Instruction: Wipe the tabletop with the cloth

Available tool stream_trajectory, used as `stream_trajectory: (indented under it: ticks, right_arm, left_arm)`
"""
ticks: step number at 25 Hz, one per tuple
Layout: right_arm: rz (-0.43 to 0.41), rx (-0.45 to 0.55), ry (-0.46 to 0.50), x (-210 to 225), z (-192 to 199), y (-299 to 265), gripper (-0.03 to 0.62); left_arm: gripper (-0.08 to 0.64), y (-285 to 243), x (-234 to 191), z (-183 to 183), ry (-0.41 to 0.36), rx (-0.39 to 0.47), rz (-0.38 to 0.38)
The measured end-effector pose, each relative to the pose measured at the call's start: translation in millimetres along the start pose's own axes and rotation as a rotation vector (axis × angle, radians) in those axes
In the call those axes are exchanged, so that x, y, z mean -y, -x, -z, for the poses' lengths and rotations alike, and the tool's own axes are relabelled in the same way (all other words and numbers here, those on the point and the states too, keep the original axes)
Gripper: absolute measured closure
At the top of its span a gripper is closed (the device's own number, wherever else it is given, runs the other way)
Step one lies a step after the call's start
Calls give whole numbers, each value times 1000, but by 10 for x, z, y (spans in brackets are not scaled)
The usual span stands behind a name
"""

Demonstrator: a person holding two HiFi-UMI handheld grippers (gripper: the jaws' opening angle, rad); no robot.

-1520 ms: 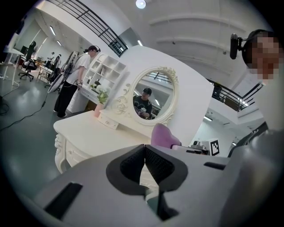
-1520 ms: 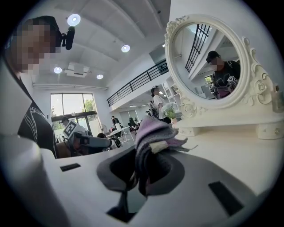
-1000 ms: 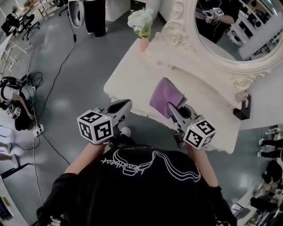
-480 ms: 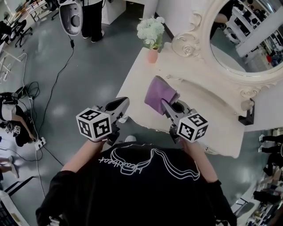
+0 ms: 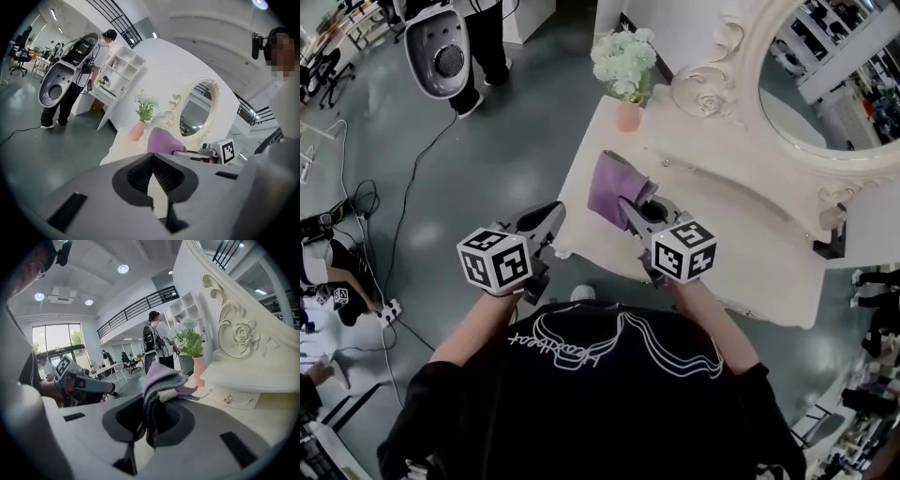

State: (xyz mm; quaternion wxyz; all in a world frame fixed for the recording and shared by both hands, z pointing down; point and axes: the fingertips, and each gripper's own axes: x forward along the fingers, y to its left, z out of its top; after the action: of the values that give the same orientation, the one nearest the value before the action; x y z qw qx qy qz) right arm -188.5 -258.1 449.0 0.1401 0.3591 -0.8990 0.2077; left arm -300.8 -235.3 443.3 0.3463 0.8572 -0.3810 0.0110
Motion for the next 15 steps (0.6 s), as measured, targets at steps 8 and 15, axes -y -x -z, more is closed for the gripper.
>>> stream_trajectory:
  ticks: [8,15]
  right_arm:
    - [20,-70,31,160,177,-544,540]
    - [63,-118,69,366,305,-836,540]
  left_arm:
    - [555,-21,-214,83,23,-32,-15]
    - [555,-38,-372,54,48,-30,-36]
